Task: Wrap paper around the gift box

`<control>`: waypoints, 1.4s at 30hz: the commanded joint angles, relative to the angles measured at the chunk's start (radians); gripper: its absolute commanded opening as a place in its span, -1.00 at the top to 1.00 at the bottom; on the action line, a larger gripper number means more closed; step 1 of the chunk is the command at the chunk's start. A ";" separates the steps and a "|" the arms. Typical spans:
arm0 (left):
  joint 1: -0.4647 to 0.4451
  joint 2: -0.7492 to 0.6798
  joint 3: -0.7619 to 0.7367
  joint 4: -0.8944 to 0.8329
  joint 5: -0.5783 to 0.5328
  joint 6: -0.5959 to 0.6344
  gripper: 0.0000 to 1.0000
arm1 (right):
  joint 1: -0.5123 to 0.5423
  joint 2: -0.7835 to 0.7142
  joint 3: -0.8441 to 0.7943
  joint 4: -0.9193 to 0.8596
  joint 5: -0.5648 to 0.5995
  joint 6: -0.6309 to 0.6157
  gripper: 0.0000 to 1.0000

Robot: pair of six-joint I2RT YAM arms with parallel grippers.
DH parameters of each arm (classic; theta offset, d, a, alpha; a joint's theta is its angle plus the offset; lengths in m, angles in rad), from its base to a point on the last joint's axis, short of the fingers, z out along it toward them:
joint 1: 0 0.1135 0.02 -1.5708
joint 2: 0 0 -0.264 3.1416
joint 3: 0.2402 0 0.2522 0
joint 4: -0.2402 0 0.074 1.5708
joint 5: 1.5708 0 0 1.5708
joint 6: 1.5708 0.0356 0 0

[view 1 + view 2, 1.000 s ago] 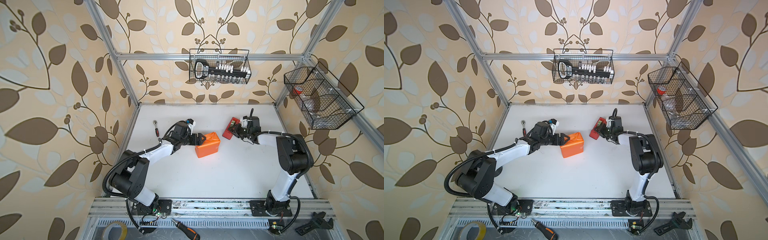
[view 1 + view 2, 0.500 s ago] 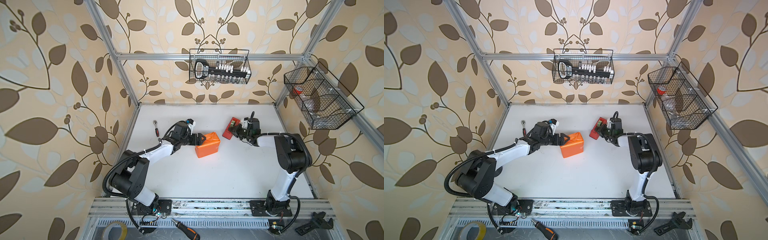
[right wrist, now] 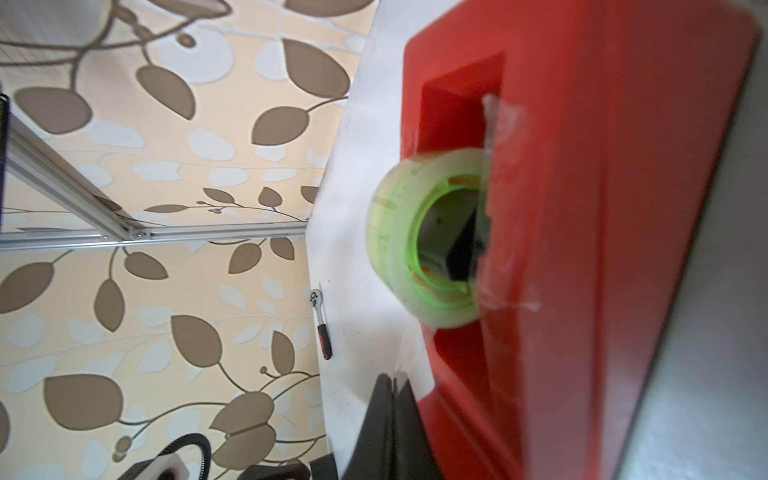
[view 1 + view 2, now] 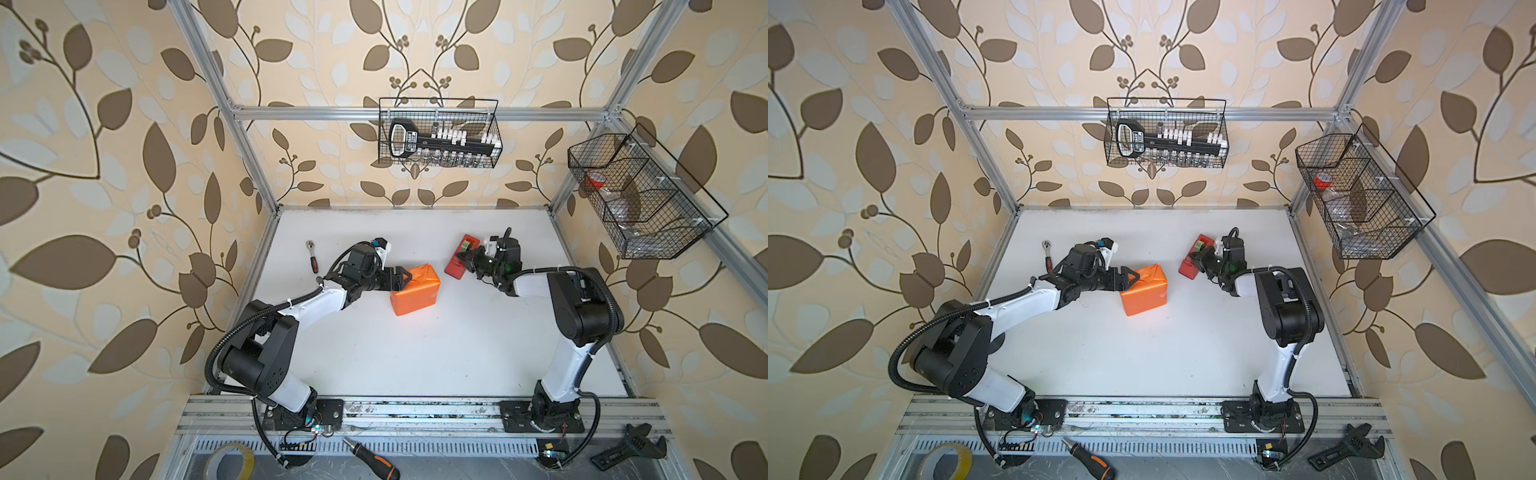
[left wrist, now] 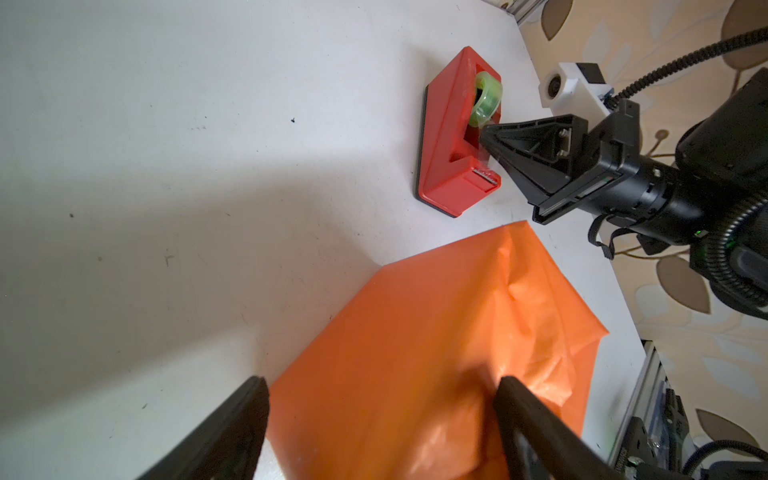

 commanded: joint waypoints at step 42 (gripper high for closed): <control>0.002 0.004 -0.039 -0.114 -0.044 0.033 -0.72 | 0.133 -0.036 -0.240 0.116 0.109 0.003 1.00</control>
